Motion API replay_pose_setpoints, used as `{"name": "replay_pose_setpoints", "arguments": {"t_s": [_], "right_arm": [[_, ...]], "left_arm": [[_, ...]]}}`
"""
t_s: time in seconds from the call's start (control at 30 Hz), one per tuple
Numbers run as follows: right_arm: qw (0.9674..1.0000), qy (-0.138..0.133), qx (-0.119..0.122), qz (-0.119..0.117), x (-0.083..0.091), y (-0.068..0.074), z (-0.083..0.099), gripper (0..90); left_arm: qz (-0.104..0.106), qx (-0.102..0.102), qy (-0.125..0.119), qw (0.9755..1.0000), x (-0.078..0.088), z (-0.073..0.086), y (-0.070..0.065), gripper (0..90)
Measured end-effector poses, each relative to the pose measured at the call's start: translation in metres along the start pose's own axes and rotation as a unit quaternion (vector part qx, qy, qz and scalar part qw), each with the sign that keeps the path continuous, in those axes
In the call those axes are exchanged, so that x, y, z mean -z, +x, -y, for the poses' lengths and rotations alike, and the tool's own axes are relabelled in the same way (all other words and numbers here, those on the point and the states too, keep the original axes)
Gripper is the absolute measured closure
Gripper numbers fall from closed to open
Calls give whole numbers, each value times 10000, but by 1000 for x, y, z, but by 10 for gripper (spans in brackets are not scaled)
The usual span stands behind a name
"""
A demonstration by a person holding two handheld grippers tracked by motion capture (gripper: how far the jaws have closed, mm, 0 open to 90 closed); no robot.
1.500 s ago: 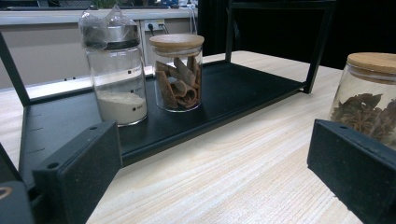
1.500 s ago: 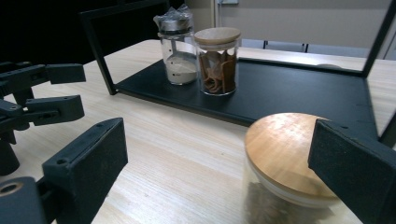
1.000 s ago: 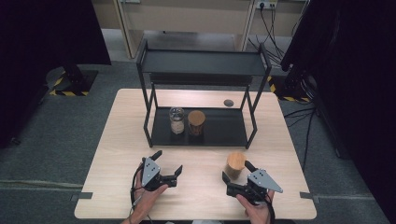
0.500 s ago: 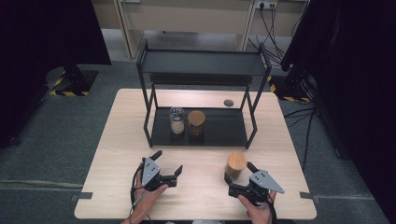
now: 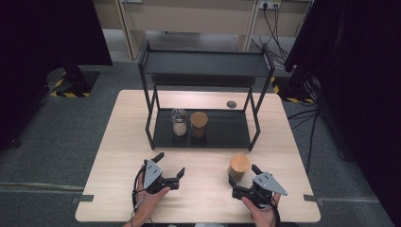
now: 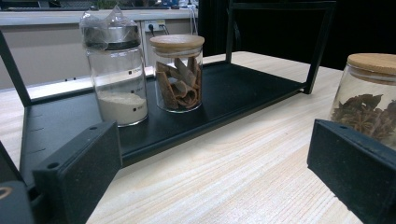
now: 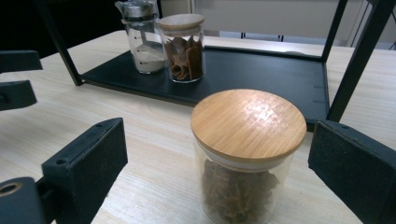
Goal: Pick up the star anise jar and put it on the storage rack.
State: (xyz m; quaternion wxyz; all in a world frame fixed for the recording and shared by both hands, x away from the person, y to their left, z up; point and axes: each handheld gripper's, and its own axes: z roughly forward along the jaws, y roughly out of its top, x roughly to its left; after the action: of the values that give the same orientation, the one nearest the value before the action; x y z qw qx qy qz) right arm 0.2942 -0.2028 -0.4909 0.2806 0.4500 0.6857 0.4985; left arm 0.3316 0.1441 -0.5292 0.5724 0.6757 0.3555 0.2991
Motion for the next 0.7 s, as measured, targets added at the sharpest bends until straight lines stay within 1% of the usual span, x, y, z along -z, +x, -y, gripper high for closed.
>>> {"name": "replay_pose_setpoints", "arguments": {"t_s": [0.7], "right_arm": [[9998, 134, 18, 153, -13, -10, 7, 50]], "left_arm": [[0, -14, 5, 10000, 0, 0, 0, 26]]}}
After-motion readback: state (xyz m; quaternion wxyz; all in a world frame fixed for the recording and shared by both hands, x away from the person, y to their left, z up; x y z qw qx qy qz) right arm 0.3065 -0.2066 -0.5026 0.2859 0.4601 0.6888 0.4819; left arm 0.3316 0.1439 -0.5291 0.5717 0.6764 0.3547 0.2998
